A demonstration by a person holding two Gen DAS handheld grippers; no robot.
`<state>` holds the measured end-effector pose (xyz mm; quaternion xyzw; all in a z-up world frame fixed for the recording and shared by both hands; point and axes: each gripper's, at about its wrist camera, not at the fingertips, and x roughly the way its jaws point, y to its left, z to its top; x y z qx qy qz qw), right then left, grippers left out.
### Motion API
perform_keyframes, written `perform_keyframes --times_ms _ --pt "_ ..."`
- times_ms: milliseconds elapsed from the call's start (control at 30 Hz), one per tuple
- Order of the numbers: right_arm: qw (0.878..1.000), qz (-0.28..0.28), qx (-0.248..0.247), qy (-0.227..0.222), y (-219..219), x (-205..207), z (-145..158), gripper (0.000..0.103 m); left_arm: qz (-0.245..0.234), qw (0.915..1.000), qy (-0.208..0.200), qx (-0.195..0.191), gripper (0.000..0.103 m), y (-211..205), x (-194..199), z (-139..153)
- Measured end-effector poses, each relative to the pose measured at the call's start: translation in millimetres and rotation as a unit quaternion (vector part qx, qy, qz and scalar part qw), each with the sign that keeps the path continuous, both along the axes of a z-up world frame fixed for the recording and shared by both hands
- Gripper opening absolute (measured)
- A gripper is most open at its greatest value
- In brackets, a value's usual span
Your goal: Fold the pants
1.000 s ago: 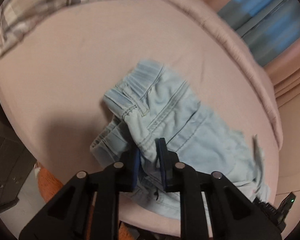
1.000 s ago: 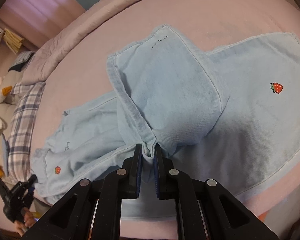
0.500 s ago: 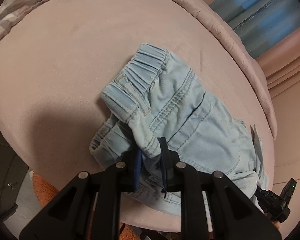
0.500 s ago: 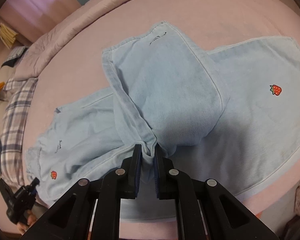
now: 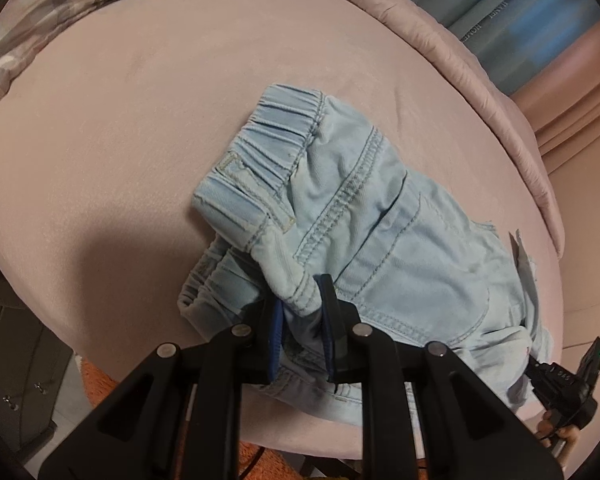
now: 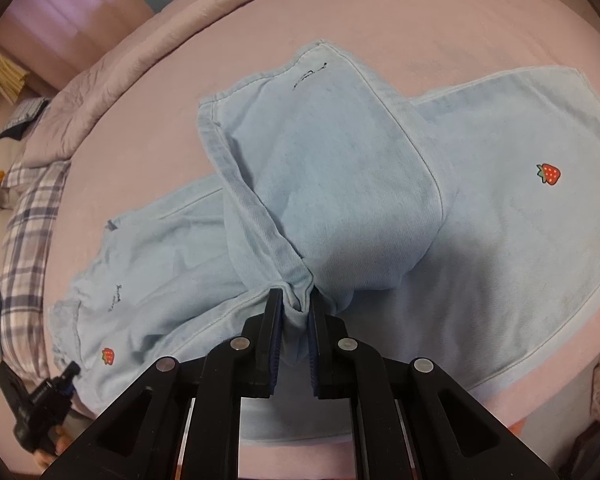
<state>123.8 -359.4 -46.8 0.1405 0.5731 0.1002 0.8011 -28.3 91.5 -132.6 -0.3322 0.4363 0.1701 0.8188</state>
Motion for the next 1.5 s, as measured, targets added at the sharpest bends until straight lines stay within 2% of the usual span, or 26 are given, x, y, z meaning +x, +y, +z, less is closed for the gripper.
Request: perform_keyframes --times_ms 167,300,367,433,533,667,800,867,967,1033,1167,1200,1267,1300,1333,1367,1433,1500 --pt "1.000 0.002 -0.001 0.004 -2 -2 1 0.008 0.002 0.9999 0.003 0.013 0.020 -4 2 0" --pt "1.000 0.005 -0.014 0.010 -1 -1 8 0.012 0.001 0.9999 0.004 0.011 0.020 -4 2 0" --pt "1.000 0.005 -0.029 0.007 0 -4 15 0.022 0.001 0.9999 0.004 0.011 0.020 -4 3 -1" --pt "0.999 0.006 -0.037 -0.006 -3 -8 26 0.041 0.000 0.9999 0.004 0.013 0.020 -4 3 -1" --pt "0.999 0.005 -0.038 -0.027 -10 -12 43 0.054 0.000 0.9999 0.003 0.013 0.020 -5 3 -2" --pt "0.998 -0.004 -0.022 -0.056 -27 -6 64 0.055 -0.002 0.9999 0.003 0.016 0.020 -7 4 -2" --pt "0.997 -0.011 -0.035 -0.066 -29 19 72 0.056 -0.002 0.9999 0.003 0.015 0.020 -7 4 -2" --pt "0.996 -0.007 -0.054 -0.069 -17 32 76 0.056 -0.001 0.9999 0.003 0.014 0.020 -8 4 -2" --pt "0.991 0.051 -0.081 -0.092 17 46 76 0.056 0.001 0.9999 0.004 0.014 0.020 -8 4 -2" --pt "0.988 0.089 -0.093 -0.086 46 60 65 0.055 0.001 0.9998 0.005 0.018 0.020 -9 5 -2" --pt "0.981 0.121 -0.135 -0.068 86 86 33 0.055 0.003 0.9997 0.011 0.020 0.019 -11 7 -1" --pt "0.979 0.122 -0.151 -0.062 94 90 23 0.055 0.004 0.9998 0.011 0.019 0.019 -11 7 -1" --pt "0.975 0.131 -0.169 -0.053 102 97 5 0.041 0.007 0.9998 0.010 0.013 0.019 -10 7 -1" --pt "0.974 0.135 -0.175 -0.047 105 101 -4 0.026 0.008 0.9998 0.010 0.011 0.019 -10 7 -1" --pt "0.971 0.147 -0.181 -0.048 107 106 -12 0.005 0.010 0.9999 0.010 0.009 0.019 -9 7 -2" --pt "0.970 0.146 -0.188 -0.053 109 110 -16 0.003 0.011 0.9999 0.010 0.007 0.019 -9 7 -2" --pt "0.975 0.131 -0.170 -0.052 102 115 -12 0.003 0.009 0.9999 0.012 0.004 0.019 -8 8 -1" --pt "0.983 0.111 -0.126 -0.077 86 115 15 0.002 0.003 0.9999 0.013 0.006 0.019 -7 8 0"
